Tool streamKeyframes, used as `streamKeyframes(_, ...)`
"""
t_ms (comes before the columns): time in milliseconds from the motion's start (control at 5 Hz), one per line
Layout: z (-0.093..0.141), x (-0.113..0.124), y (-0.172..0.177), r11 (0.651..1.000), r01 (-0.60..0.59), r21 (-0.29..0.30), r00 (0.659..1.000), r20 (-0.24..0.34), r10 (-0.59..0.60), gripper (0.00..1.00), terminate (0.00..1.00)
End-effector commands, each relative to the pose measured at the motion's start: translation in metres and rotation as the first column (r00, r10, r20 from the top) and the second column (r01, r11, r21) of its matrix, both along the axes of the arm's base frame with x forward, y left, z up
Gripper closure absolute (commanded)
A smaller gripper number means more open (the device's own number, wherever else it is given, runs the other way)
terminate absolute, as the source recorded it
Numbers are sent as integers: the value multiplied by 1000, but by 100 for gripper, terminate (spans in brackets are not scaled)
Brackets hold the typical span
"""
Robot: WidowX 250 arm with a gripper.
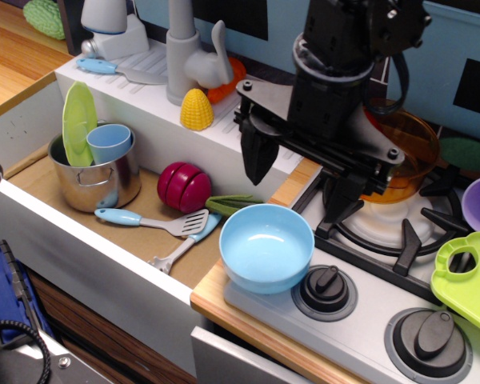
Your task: Lift bowl
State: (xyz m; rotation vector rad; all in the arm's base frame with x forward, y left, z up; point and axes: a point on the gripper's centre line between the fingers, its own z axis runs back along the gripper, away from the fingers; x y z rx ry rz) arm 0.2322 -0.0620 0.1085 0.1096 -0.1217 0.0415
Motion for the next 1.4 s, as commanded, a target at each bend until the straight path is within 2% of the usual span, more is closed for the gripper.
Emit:
streamKeyframes(0, 0, 0, 0, 1000, 0, 0, 1000, 0, 0, 0, 0)
streamKeyframes(600, -31, 6, 46, 998, 34, -48, 999, 17, -33, 0, 0)
streamKeyframes(1000, -63, 13, 57, 994, 17, -109, 997, 78, -8, 0, 0)
streamKeyframes(1200, -77, 13, 61, 993, 18, -120, 995, 95, -6, 0, 0)
